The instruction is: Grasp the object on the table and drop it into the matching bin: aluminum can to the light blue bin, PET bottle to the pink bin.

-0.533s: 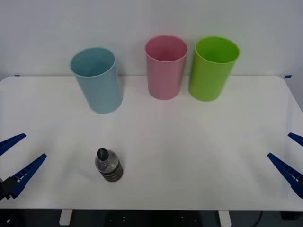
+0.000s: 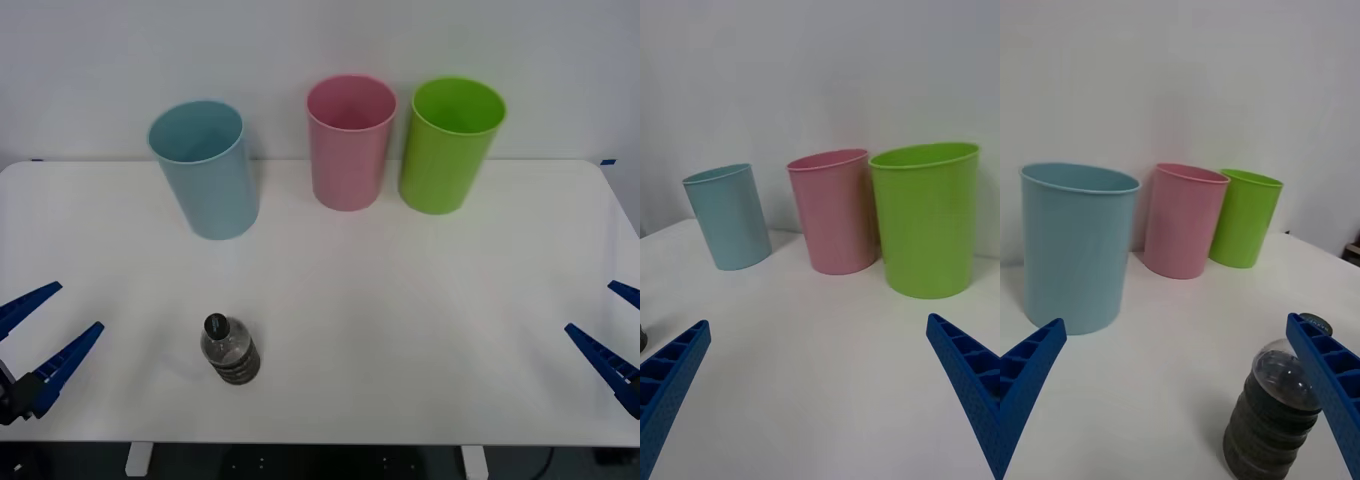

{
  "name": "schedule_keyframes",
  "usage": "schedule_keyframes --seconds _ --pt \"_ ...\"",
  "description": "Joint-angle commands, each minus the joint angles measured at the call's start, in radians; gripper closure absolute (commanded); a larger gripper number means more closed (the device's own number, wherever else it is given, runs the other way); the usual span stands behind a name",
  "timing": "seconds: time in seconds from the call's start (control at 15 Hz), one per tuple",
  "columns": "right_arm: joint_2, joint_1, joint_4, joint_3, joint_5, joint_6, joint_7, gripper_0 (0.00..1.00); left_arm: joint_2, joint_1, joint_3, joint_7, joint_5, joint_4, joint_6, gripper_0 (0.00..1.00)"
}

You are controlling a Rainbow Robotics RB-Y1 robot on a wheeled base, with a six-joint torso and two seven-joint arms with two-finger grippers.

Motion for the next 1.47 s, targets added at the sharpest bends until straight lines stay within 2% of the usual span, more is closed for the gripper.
schedule_keyframes --seconds 0.07,0.6,0.8,1.07,1.2,1.47 --pt "0.000 0.000 0.000 0.000 0.000 0.000 0.000 0.00 -0.001 0.007 -0.006 -0.009 -0.001 0.000 0.000 0.00" --pt "0.000 0.000 0.000 0.000 0.000 0.000 0.000 0.00 0.021 0.005 -0.029 -0.039 -0.127 0.006 0.000 0.00" --pt "0.000 0.000 0.000 0.000 0.000 0.000 0.000 0.00 0.041 0.002 -0.076 -0.075 -0.136 0.026 0.000 0.00" --pt "0.000 0.000 0.000 0.000 0.000 0.000 0.000 0.00 0.064 -0.056 -0.127 -0.194 -0.136 0.144 -0.032 0.00" --pt "0.000 0.000 0.000 0.000 0.000 0.000 0.000 0.00 0.084 -0.080 -0.152 -0.211 -0.136 0.181 -0.047 0.00" --pt "0.000 0.000 0.000 0.000 0.000 0.000 0.000 0.00 0.093 -0.091 -0.185 -0.245 -0.164 0.184 -0.049 0.00"
